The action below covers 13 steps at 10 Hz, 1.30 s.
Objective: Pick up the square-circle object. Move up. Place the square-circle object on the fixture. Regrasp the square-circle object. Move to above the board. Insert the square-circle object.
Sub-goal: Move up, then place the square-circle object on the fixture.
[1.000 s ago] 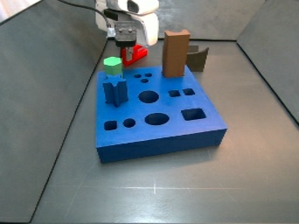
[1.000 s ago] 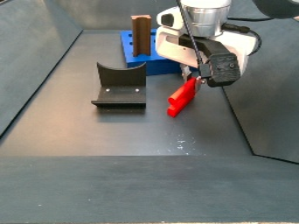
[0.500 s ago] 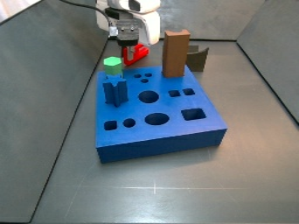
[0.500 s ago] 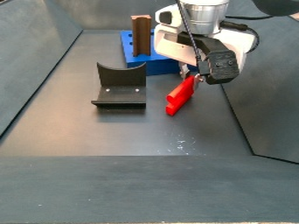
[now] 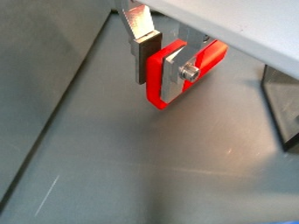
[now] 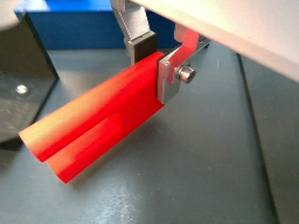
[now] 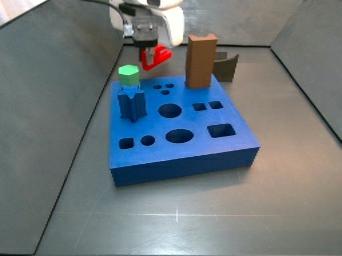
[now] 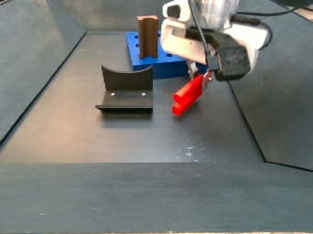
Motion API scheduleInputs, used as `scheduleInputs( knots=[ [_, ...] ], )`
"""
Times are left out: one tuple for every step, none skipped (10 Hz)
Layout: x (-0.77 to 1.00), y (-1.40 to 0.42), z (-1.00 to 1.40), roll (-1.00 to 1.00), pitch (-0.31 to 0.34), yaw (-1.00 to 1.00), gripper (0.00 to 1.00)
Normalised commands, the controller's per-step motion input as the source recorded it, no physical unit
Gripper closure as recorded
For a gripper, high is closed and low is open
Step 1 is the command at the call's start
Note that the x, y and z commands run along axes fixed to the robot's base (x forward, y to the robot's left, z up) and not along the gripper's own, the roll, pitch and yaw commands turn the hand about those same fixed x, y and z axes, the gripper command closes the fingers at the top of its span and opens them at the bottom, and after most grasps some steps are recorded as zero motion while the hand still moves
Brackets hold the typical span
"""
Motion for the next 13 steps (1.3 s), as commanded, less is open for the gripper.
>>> scheduleInputs(
  knots=[
    [0.01, 0.01, 0.65, -0.05, 0.043, 0.02, 1.0],
    [0.0, 0.0, 0.51, -0.08, 0.056, 0.02, 1.0],
    [-0.01, 0.0, 0.4, -0.11, 0.056, 0.01, 1.0],
    [-0.02, 0.0, 0.26, -0.14, 0.054, 0.0, 1.0],
    [-0.02, 0.0, 0.17, -0.15, 0.048, -0.01, 1.0],
    [0.0, 0.0, 1.0, 0.0, 0.0, 0.0, 1.0],
    [0.0, 0.0, 1.0, 0.0, 0.0, 0.0, 1.0],
    [-0.01, -0.01, 1.0, -0.02, 0.019, 0.0, 1.0],
    [-0.01, -0.01, 1.0, -0.05, 0.028, 0.01, 1.0],
    [-0.02, -0.01, 1.0, -0.07, 0.029, 0.01, 1.0],
    [-0.02, -0.01, 1.0, -0.11, 0.037, 0.0, 1.0],
    [-0.03, -0.01, 1.0, -0.13, 0.037, -0.01, 1.0],
    [-0.03, 0.0, 0.96, -0.14, 0.04, -0.02, 1.0]
  ],
)
